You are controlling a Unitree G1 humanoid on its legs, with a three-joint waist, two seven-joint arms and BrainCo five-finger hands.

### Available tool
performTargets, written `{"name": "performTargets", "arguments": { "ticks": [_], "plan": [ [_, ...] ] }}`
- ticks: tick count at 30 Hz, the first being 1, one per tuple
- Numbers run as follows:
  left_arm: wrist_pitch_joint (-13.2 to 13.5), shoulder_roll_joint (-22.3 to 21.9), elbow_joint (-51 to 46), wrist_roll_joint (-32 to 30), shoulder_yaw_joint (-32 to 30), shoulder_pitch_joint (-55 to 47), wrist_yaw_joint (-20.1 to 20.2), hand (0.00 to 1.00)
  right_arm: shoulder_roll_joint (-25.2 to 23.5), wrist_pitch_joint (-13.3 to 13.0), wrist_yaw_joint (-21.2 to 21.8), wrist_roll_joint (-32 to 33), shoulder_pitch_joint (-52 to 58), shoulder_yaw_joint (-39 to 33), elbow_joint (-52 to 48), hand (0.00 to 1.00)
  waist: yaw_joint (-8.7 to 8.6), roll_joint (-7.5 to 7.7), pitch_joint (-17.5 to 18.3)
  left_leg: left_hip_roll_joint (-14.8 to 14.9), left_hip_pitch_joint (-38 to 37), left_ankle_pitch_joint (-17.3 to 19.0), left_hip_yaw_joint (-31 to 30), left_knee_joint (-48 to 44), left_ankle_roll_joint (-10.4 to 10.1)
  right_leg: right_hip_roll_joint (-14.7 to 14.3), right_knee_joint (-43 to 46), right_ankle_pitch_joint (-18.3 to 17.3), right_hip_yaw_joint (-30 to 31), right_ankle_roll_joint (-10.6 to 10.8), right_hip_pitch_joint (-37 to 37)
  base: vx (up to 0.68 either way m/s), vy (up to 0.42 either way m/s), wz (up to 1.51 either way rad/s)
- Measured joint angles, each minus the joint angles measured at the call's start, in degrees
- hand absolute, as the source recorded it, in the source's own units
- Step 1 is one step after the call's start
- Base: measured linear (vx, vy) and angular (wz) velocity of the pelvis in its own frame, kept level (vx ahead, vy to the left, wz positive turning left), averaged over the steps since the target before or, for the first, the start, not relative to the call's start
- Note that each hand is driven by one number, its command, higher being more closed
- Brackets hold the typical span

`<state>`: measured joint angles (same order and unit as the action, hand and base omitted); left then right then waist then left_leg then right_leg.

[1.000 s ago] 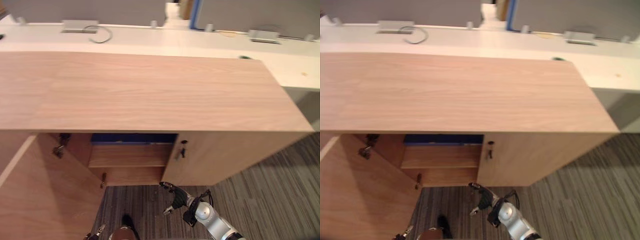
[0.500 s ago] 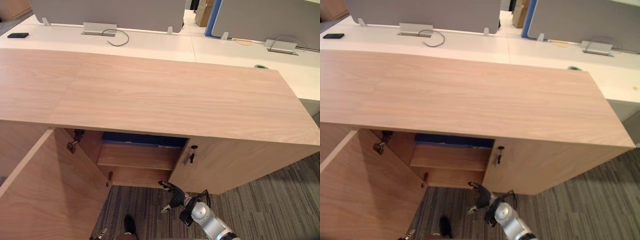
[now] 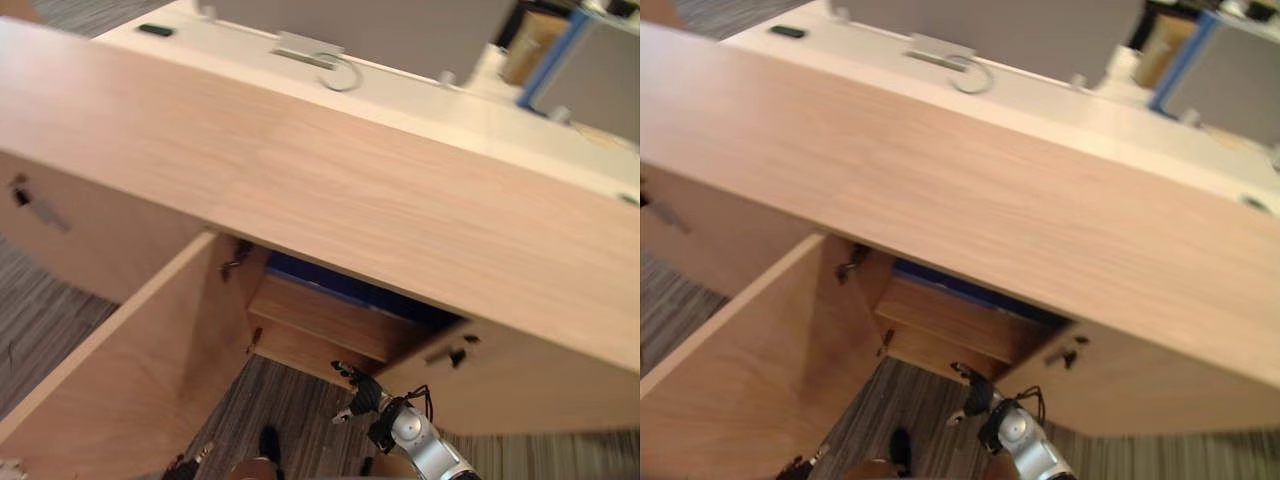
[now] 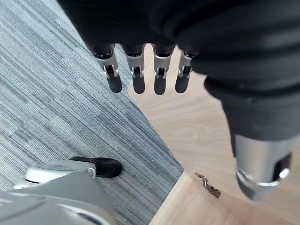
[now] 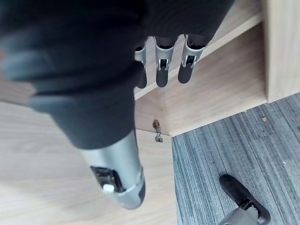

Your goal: Walk over to the cabinet, pick up the folder, carry it to the office cabinet, place the folder inside the office cabinet, then close the office cabinet door

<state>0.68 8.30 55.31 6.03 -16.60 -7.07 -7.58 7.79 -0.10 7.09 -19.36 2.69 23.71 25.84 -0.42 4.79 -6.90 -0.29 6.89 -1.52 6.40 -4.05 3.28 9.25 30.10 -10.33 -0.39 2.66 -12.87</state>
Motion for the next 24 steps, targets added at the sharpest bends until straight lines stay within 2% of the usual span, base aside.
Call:
{"name": "performTargets", "arguments": {
  "ticks": [1, 3, 4, 5, 7, 9, 14, 24],
  "plan": [
    [0.1, 0.0, 0.3, 0.0, 0.7, 1.3, -0.3, 0.0, -0.1, -0.1, -0.2, 0.3, 0.4, 0.0, -0.5, 0.0, -0.17, 0.17, -0.1, -1.3, 0.0, -0.2, -3.1, -0.1, -0.1, -1.9, -6.3, -0.5, 4.3, 1.5, 0.1, 0.07, -0.041, 1.66],
    [0.4, 0.1, 0.2, -0.2, 1.7, 1.9, -0.3, 0.0, -0.4, -0.1, -0.5, 0.7, 0.9, 0.0, -0.4, 0.0, 0.12, 0.71, 0.0, -3.2, -0.4, -0.1, -6.4, -0.1, -0.3, -1.5, -11.3, 0.2, 2.4, 2.2, 0.1, 0.09, -0.066, 1.25],
    [0.4, 0.1, 0.3, -0.2, 1.7, 1.7, -0.4, 0.0, -0.8, 0.0, -0.5, 0.5, 1.0, -0.1, -0.4, 0.0, 0.65, 1.09, 0.0, -3.9, -1.0, 0.3, -7.3, 0.0, -0.9, -1.2, -13.4, 1.8, 1.7, 2.2, 0.2, 0.13, -0.091, 0.81],
    [0.4, 0.1, 0.2, -0.1, 1.7, 1.6, -0.5, 0.0, -1.2, 0.0, -0.5, 0.4, 0.9, -0.1, -0.4, 0.0, 0.95, 1.21, 0.1, -4.0, -1.0, 0.6, -7.3, 0.0, -1.3, -1.3, -14.5, 2.9, 1.6, 2.1, 0.2, 0.15, -0.122, 0.33],
    [0.4, -0.1, 0.3, 0.2, 1.6, -0.1, -0.8, 0.0, -2.4, -0.1, -0.5, 0.4, 0.7, -0.7, -0.2, 0.0, 1.47, 2.09, 0.6, -4.1, -0.4, 1.7, -7.4, -0.1, -2.6, -1.0, -19.3, 9.0, 0.6, 2.2, 1.1, 0.13, -0.142, 0.02],
    [0.4, -0.9, 0.4, 0.2, 1.3, -0.3, -0.8, 0.0, -2.4, 0.0, -0.6, 0.4, -0.1, -1.6, 1.4, 0.0, 1.64, 1.6, 0.4, -2.4, 0.0, 2.6, -7.3, -0.4, -3.8, -2.4, -22.5, 9.9, 0.0, 2.3, 2.1, 0.13, -0.177, -0.12],
    [0.4, -1.2, 0.5, 0.1, -0.4, -0.3, -0.9, 0.0, -1.1, 0.2, -1.9, 0.2, 0.0, -2.1, 1.9, 0.0, 1.24, 1.58, 0.4, 0.6, -2.0, 3.2, -7.2, 0.8, -5.0, -5.2, -24.1, 10.0, -1.0, 2.1, 4.2, 0.1, -0.113, -0.07],
    [0.3, -1.4, 0.5, 0.0, -0.1, -0.6, -0.9, 0.0, -1.8, 0.1, -2.3, 0.2, 2.2, -1.5, 1.9, 0.0, 0.95, 1.6, 3.1, 0.0, -3.0, 1.8, -8.9, 3.1, -4.9, -4.7, -27.1, 10.8, -2.7, 1.2, 6.2, 0.03, 0.019, 0.08]
  ]
}}
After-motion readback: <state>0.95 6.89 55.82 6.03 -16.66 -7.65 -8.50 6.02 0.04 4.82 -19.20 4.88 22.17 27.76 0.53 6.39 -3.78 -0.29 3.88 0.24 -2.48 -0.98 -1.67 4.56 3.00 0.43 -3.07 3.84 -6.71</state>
